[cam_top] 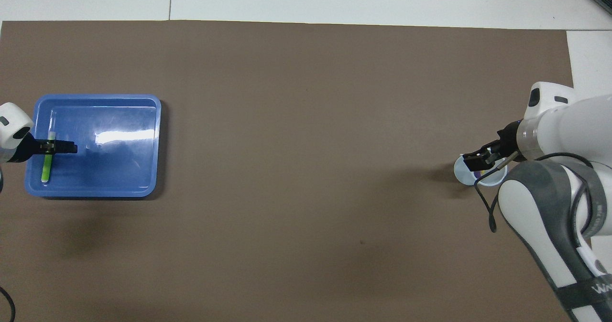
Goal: Transfer and insert pens with both arms
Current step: 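Insert the yellow pen into the clear cup with the right gripper, then grasp the green pen with the left gripper while the right gripper withdraws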
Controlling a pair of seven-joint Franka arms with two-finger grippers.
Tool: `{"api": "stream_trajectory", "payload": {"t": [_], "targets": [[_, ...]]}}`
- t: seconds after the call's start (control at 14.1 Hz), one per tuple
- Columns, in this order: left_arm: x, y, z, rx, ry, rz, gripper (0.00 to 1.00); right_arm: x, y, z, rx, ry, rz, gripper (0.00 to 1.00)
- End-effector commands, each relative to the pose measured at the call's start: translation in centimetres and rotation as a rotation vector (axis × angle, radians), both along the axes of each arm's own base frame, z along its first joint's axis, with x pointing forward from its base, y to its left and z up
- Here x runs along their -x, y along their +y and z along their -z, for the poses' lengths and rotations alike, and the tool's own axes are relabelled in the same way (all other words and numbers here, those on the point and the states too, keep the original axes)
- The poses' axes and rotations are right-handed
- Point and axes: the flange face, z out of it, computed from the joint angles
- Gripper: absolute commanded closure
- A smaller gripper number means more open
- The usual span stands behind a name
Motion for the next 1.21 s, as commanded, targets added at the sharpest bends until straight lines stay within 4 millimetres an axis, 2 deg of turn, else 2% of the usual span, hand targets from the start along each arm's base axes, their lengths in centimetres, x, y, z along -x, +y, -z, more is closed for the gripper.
{"api": "stream_trajectory", "payload": {"t": [0.0,0.07,0.36,0.57,0.71,0.78,0.99,1.14], "targets": [[-0.7,0.9,1.1,-0.02,-0.016,0.024,0.0,0.1,3.3,-2.9,-0.074,0.019,0.134,0.0],[-0.7,1.0,1.5,-0.018,-0.014,0.022,0.0,0.2,4.8,-3.5,-0.095,0.023,0.178,0.0],[-0.6,0.8,1.9,-0.016,-0.013,0.022,0.0,0.5,8.0,-3.8,-0.188,0.059,0.374,0.0],[-0.5,0.8,2.4,-0.013,-0.004,0.022,0.26,0.6,9.2,-3.9,-0.249,0.087,0.489,0.0],[-0.5,0.8,2.4,-0.013,-0.004,0.024,0.29,0.8,10.5,-4.0,-0.286,0.11,0.569,0.0],[-0.6,0.9,2.3,-0.014,-0.007,0.024,0.35,0.8,11.0,-4.1,-0.293,0.104,0.599,0.0],[-0.5,1.3,2.2,-0.034,-0.005,0.045,0.38,1.0,13.0,-4.3,-0.305,0.095,0.623,0.0],[-0.5,1.5,2.2,-0.044,-0.003,0.059,0.44,1.3,14.5,-4.4,-0.312,0.09,0.642,0.0]]}}
